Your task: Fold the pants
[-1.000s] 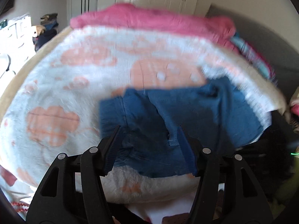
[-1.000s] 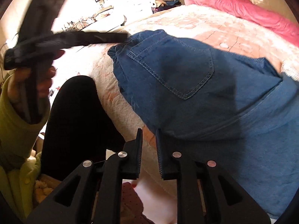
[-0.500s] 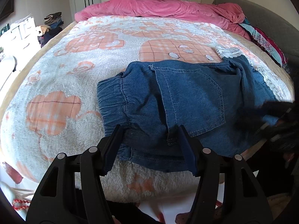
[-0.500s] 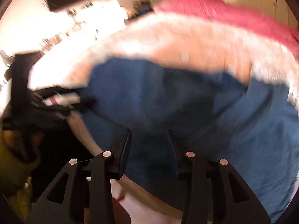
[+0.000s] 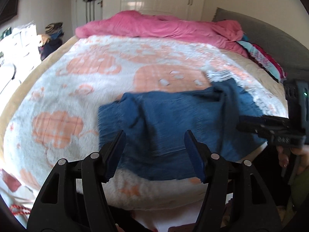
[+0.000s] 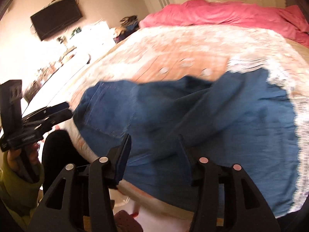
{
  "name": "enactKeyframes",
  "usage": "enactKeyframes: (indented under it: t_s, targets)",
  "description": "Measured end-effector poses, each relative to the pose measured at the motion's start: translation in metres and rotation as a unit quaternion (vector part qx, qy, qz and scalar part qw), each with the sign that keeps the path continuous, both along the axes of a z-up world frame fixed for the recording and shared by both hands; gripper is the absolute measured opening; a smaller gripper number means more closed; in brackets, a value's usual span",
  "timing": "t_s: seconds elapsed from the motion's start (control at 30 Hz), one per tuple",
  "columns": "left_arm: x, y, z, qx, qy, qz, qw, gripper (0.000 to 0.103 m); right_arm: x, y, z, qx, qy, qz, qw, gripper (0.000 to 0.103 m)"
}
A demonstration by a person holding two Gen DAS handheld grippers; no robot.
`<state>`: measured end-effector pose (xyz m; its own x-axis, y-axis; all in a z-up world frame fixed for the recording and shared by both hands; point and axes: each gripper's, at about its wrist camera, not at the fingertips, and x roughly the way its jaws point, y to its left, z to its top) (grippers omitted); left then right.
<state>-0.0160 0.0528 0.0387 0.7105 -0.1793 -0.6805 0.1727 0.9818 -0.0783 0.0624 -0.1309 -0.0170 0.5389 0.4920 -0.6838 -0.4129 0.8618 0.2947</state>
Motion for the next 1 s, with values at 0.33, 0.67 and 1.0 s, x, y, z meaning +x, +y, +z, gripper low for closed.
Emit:
enactKeyframes:
  t_s: [0.33, 0.67, 1.0]
  targets:
    - [0.012, -0.057, -0.015, -0.017, 0.039, -0.084, 0.9956, 0.055, 0.001, -0.052, 0.01, 0.001, -0.018, -0.078, 0.997, 0.053]
    - [0.036, -0.101, -0.037, -0.044, 0.09, -0.145, 0.9843, 0.055, -0.001, -0.074, 0.011, -0.005, -0.032, -0.109, 0.994, 0.064]
    - [0.083, -0.133, -0.054, -0.071, 0.13, -0.174, 0.9735, 0.037, 0.003, -0.088, 0.009, -0.009, -0.028, -0.133, 0.991, 0.064]
